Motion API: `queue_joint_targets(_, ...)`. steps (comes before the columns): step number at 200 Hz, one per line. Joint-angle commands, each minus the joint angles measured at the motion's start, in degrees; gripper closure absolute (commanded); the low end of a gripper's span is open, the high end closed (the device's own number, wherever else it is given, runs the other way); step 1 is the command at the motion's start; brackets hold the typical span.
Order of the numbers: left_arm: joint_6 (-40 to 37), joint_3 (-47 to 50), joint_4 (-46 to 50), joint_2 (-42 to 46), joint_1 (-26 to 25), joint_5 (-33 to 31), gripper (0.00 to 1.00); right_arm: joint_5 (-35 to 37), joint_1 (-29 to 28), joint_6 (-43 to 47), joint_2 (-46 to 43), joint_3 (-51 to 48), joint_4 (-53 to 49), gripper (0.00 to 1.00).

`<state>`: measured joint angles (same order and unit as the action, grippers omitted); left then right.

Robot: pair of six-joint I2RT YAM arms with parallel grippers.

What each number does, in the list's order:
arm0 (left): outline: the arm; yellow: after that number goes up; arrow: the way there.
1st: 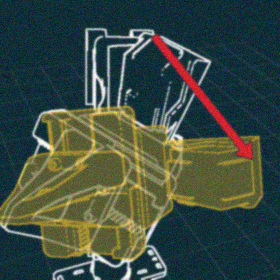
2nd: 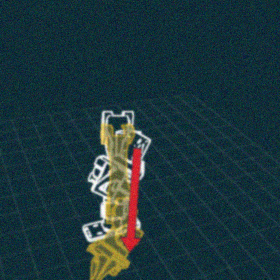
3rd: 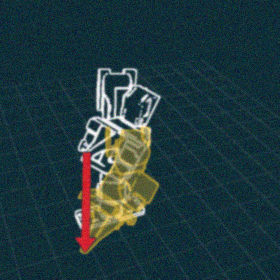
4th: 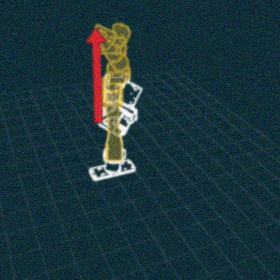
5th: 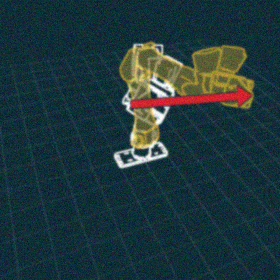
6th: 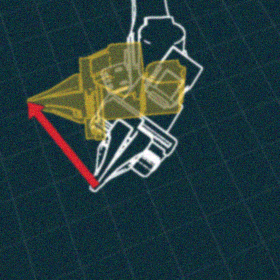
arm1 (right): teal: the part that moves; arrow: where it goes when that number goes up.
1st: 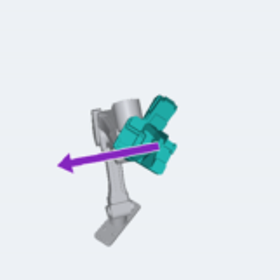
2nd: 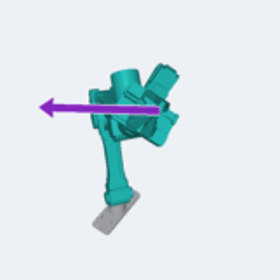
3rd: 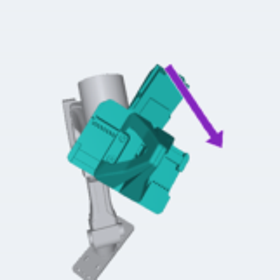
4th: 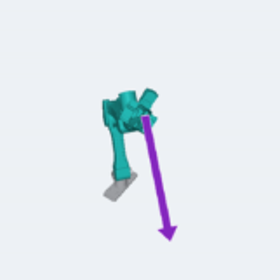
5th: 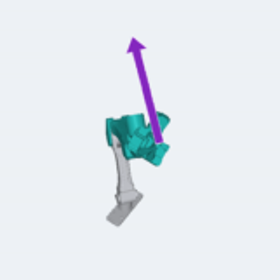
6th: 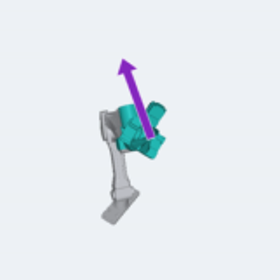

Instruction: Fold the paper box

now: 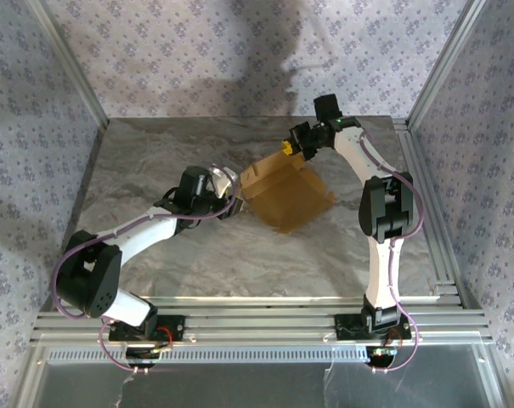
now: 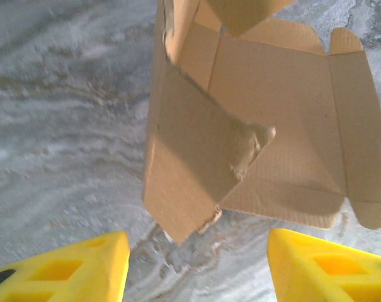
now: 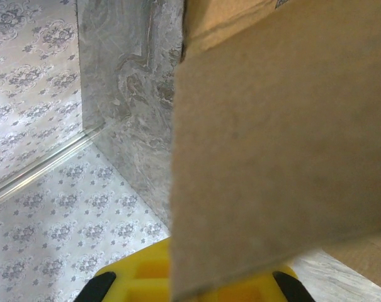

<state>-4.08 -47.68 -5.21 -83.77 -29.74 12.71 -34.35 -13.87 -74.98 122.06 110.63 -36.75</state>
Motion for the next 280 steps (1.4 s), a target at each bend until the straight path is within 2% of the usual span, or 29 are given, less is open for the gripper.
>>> queue_joint_targets(1,-5.8,-2.2,-2.9,1.6,-2.1,-4.8,0.36,-1.1,0.3,0.2,1.5,2.2,-3.7,1.0)
queue_joint_targets(6,-5.3,-2.5,-2.5,1.5,-2.6,-6.9,0.34,-1.0,0.2,0.0,1.5,2.3,-3.6,1.0)
queue_joint_targets(11,-4.1,-2.6,-2.3,1.3,-2.7,-8.0,0.22,-0.9,0.2,-0.1,1.4,2.4,-3.5,1.0)
queue_joint_targets(16,-2.6,-2.9,-2.1,1.0,-2.9,-9.7,0.2,-0.7,0.1,-0.4,1.4,2.5,-3.4,1.0)
queue_joint_targets(28,2.1,-3.8,-1.7,-0.2,-3.0,-11.5,0.2,-0.5,0.0,-1.2,1.3,2.5,-3.2,1.0)
queue_joint_targets(45,4.3,-4.6,-2.8,-1.8,-4.8,-13.3,0.2,-0.3,-0.3,-2.2,1.3,2.5,-2.7,1.0)
queue_joint_targets(67,7.8,-7.9,-0.3,-4.4,-6.2,-21.4,0.25,0.0,-0.4,-3.0,1.3,2.8,-2.4,1.0)
queue_joint_targets(87,10.7,-12.0,3.4,-7.4,-6.2,-25.0,0.41,0.6,-0.6,-3.6,0.7,2.8,-2.8,1.0)
queue_joint_targets(100,12.0,-15.6,7.6,-9.9,-6.3,-26.4,0.58,1.4,-0.8,-4.3,-0.2,2.0,-2.4,1.0)
queue_joint_targets(111,14.1,-18.0,10.8,-11.6,-6.4,-30.3,0.76,2.1,-1.0,-5.2,-1.1,0.8,-2.1,1.0)
queue_joint_targets(120,15.8,-18.4,11.6,-12.1,-6.2,-32.7,0.85,2.8,-1.2,-6.3,-2.0,-0.4,-1.4,1.0)
queue_joint_targets(149,18.8,-20.0,13.5,-13.4,-6.2,-35.9,1.0,5.8,-2.4,-10.3,-5.4,-4.6,-0.3,1.0)
queue_joint_targets(175,24.0,-22.3,16.7,-14.9,-6.1,-39.0,1.0,12.6,-4.8,-17.7,-11.0,-10.8,0.9,1.0)
queue_joint_targets(196,32.3,-24.3,21.0,-16.2,-6.1,-42.3,1.0,19.2,-7.4,-24.3,-15.3,-15.0,2.0,1.0)
queue_joint_targets(210,38.0,-25.2,22.3,-16.7,-5.9,-41.3,0.91,21.7,-8.8,-27.7,-16.7,-16.4,3.2,1.0)
queue_joint_targets(223,39.6,-24.6,19.6,-16.2,-6.0,-37.2,0.76,21.8,-9.2,-28.1,-16.3,-16.6,5.5,1.0)
queue_joint_targets(237,38.6,-23.1,16.0,-14.2,-6.4,-33.9,0.62,20.1,-8.5,-25.5,-14.4,-13.8,3.2,1.0)
queue_joint_targets(254,35.3,-19.5,12.2,-9.5,-5.8,-28.5,0.51,17.4,-7.0,-20.3,-12.2,-11.0,1.2,1.0)
queue_joint_targets(266,32.8,-15.7,9.0,-5.1,-3.9,-20.5,0.43,15.9,-5.7,-14.8,-10.6,-8.7,-1.2,1.0)
queue_joint_targets(280,32.9,-11.0,4.7,-0.4,0.6,-4.5,0.42,12.4,-4.2,-8.7,-8.8,-7.1,-1.5,1.0)
